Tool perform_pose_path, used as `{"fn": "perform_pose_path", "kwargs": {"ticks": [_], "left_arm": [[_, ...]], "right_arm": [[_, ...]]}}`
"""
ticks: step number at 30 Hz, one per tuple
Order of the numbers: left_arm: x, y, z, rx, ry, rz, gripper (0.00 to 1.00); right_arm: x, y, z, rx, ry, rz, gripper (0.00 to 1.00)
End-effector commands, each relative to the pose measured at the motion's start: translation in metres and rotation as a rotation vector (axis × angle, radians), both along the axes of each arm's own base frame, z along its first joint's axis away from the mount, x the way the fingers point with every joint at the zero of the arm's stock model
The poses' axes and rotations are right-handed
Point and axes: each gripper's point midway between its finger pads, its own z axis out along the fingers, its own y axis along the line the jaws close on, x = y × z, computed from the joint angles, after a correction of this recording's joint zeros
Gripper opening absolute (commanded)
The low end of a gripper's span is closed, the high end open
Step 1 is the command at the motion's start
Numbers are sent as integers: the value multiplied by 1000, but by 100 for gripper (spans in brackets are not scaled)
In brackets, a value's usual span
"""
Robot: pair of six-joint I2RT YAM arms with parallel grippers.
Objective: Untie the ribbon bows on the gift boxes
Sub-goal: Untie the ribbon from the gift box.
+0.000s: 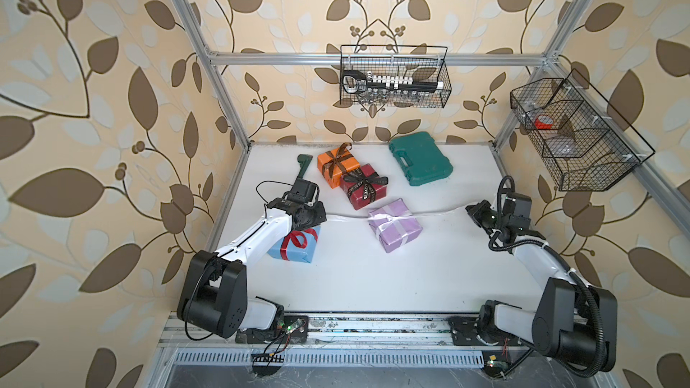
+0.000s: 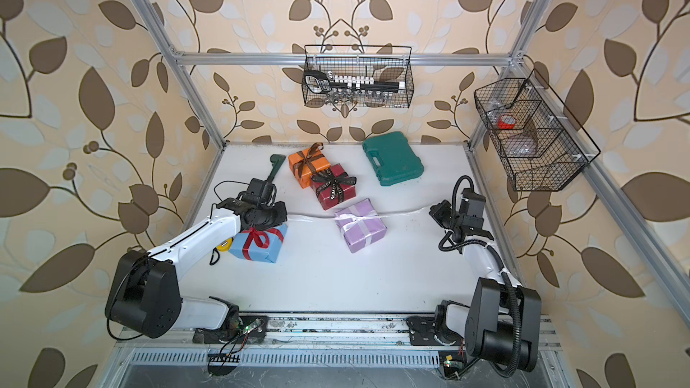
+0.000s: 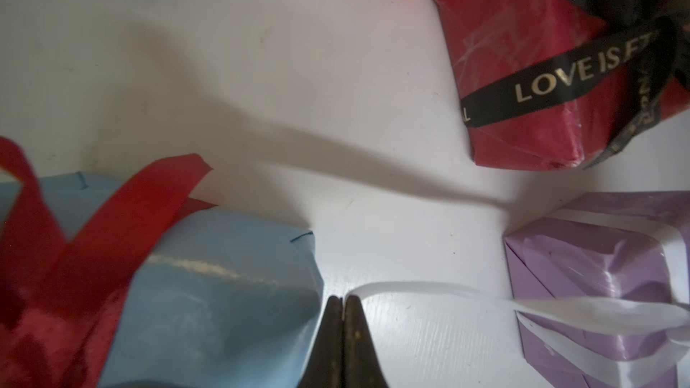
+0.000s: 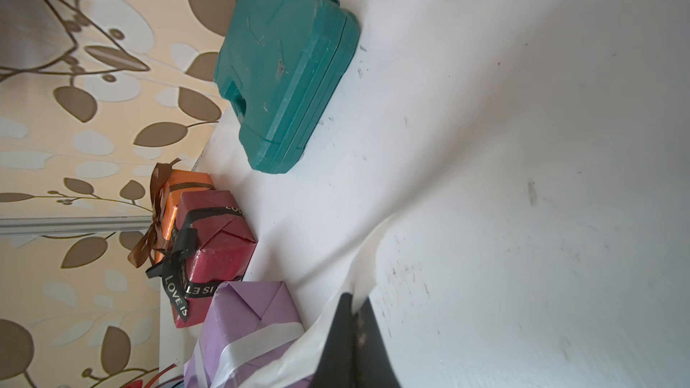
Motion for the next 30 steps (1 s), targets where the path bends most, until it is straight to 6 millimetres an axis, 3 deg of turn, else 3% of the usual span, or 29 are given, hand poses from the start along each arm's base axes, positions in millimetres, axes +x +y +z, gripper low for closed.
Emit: {"fn": "perform_pose_path", "kwargs": {"ticks": [1,4,8,13,14,16,17,18,19,23,30], "left_arm": [[0,23,11,31,-30,81,0],[3,31,16,32,-49,106,0],[7,28,22,15,-63,91,0],[10,5,24,-77,-55,1,0],[10,-2,25,-108,-52,-30,3],[9,-14,27,-150,-30,-72,59],[9,-17,28,-156,-26,-82,85],[9,-21,32,-157,-34,-103,99],[9,-25,36,-154,-48,-128,99],[4,-51,56,-131,-119,-244,93],[-14,-131,80,-52,-233,-504,69]], "right_arm": [[5,-18,14,-55,-14,-49,0],[5,-32,18,-75,-11,-92,0],[8,-38,22,-76,-22,-113,0],[14,-26,23,-16,-52,-59,0],[16,-21,23,-3,-56,-29,5],[16,-11,22,25,-47,22,53],[15,-8,21,28,-39,35,71],[14,-4,22,22,-34,54,91],[12,2,23,15,-31,74,99],[5,30,25,-13,-4,169,100],[-2,92,30,-23,8,357,100]]}}
